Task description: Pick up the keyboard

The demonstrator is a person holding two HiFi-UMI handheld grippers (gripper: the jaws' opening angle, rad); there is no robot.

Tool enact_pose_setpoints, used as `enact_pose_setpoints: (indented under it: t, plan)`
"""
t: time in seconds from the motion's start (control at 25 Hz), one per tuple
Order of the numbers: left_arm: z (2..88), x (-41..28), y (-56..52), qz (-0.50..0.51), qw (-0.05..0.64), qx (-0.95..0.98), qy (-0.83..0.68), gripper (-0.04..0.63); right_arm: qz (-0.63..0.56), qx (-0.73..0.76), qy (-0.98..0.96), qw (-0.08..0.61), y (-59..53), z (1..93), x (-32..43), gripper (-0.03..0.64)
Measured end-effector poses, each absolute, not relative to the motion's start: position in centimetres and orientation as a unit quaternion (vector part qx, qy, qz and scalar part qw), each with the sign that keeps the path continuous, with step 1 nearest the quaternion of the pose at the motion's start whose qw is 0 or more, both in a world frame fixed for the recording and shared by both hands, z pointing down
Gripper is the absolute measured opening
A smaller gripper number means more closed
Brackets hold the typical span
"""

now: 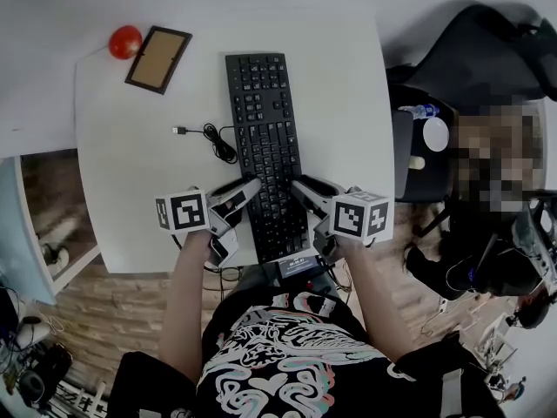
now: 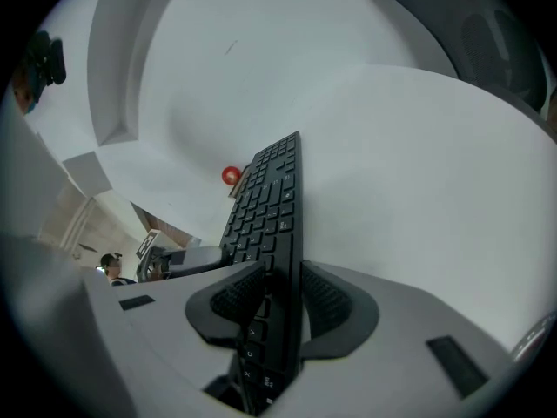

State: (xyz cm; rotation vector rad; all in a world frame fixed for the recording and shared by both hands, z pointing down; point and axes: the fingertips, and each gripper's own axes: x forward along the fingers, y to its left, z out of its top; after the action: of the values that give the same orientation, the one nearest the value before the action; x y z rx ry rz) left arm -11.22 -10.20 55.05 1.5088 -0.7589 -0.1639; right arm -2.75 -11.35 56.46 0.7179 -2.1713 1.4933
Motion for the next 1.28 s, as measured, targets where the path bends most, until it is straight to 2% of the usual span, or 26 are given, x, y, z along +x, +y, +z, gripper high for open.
enact_pose_setpoints:
  t: [0.32, 0.6, 0.72, 0.88, 1.28]
  plan:
    - [54.9, -10.3, -11.1, -0.111, 0.682, 0.650, -0.316, 0.116, 0.535, 0.243, -0.782, 0.206, -10.9, 56.2, -2.8, 0.132]
    - [54.8, -10.4, -11.0, -0.116, 0.663, 0.668, -0.318, 0.098, 0.541, 0.240, -0.780, 0.205, -10.9, 56.4, -2.9, 0.132]
    - [54.4, -10.5, -10.9, -0.143, 0.653, 0.671, -0.321, 0.094, 0.539, 0.236, -0.782, 0.206, -10.7, 56.4, -3.0, 0.132]
    - [53.9, -10.3, -10.8, -0.189, 0.671, 0.647, -0.308, 0.094, 0.540, 0.232, -0.785, 0.195, -10.8, 56.3, -2.9, 0.130]
    - [53.5, -10.5, -11.1, -0.234, 0.648, 0.672, -0.271, 0.094, 0.642, 0.161, -0.746, 0.070, -10.3, 55.9, -2.8, 0.130]
